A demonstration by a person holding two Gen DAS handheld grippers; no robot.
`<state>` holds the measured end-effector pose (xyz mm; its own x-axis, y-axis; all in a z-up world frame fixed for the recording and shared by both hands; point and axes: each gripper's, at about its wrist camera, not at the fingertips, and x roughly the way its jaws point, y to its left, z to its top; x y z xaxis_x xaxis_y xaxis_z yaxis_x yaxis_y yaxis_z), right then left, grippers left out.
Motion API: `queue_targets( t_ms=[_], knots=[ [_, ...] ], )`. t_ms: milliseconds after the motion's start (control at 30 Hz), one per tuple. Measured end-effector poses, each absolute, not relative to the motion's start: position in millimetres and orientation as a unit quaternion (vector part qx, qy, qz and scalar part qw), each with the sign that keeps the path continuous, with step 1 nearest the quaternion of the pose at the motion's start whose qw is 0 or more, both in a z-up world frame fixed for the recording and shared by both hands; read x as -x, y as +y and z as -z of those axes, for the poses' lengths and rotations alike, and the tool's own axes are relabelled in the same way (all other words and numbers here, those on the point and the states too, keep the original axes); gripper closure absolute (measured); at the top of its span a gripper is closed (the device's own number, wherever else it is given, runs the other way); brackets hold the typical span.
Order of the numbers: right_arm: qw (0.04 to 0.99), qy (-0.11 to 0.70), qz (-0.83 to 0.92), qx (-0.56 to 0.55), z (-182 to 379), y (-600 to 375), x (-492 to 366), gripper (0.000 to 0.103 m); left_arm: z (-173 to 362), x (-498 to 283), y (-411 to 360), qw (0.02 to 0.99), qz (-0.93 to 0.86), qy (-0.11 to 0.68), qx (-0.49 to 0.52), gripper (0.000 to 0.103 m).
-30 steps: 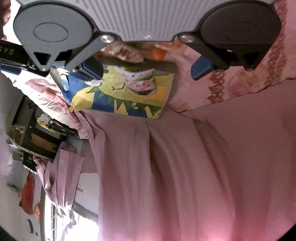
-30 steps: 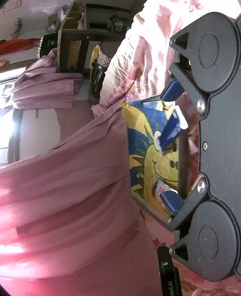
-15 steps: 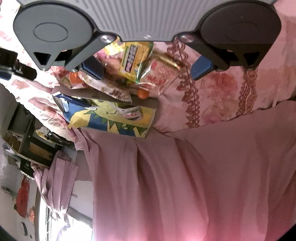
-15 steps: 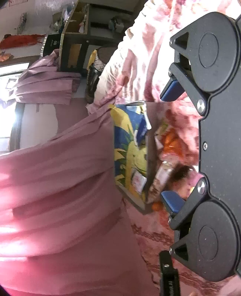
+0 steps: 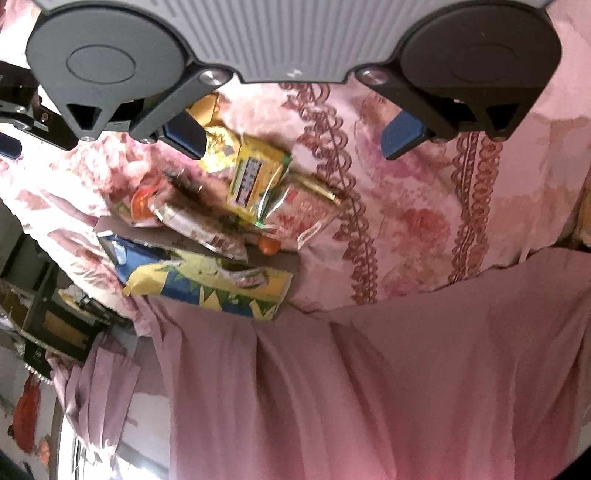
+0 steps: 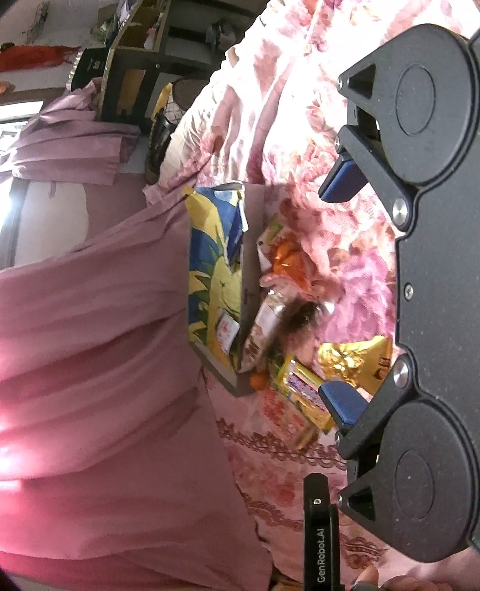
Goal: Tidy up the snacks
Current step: 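Move the left tool to the yellow-green biscuit packet while the right tool approaches a gold foil packet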
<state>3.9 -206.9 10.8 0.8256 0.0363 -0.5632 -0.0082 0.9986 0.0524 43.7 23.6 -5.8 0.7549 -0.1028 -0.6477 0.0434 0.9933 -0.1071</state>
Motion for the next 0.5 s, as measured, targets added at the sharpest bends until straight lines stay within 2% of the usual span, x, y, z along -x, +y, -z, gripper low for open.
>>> queue_targets(
  t_ms=[500],
  knots=[
    [0.933, 0.356, -0.036, 0.029, 5, -185, -14, 0.001, 15, -62, 19, 0.909, 0.041, 0.415, 0.023, 0.000]
  ],
)
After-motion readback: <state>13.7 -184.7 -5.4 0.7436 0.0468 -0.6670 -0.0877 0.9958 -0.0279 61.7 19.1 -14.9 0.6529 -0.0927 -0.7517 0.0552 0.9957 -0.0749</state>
